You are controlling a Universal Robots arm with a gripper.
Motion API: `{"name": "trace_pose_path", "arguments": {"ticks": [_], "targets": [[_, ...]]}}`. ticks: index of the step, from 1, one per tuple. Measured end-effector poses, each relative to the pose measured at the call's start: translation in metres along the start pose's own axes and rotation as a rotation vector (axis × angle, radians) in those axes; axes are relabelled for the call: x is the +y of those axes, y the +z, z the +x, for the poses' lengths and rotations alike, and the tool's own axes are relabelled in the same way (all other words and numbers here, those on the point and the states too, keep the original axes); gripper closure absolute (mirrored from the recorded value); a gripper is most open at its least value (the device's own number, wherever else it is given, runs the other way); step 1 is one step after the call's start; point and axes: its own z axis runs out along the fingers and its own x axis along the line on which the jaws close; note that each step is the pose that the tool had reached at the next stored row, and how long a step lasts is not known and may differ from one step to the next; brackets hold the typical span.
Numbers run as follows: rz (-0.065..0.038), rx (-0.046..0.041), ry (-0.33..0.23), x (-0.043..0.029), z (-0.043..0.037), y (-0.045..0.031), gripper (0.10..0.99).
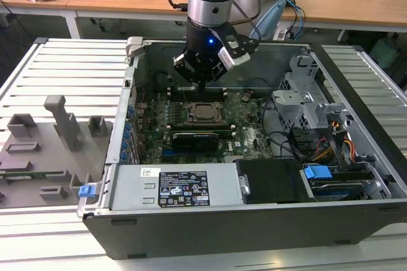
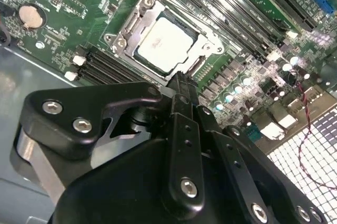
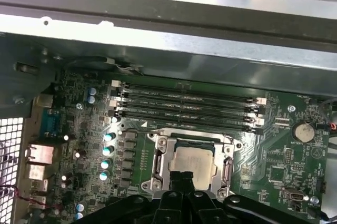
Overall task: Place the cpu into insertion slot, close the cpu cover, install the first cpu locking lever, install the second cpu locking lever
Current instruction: 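Install the first cpu locking lever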
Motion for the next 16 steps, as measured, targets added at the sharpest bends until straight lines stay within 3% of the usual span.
{"name": "trace_pose_path", "arguments": {"ticks": [4, 8, 12, 16], "targets": [[-0.009, -0.0097, 0.0, 0.0016, 0.0145, 0.0002, 0.98], [-0.01, -0.0155, -0.001, 0.0024, 0.0212, 0.0003, 0.98], [-0.012, -0.0295, -0.001, 0.0046, 0.0412, 0.0006, 0.98], [-0.013, -0.0346, -0.001, 0.0057, 0.0506, 0.001, 0.98]]}}
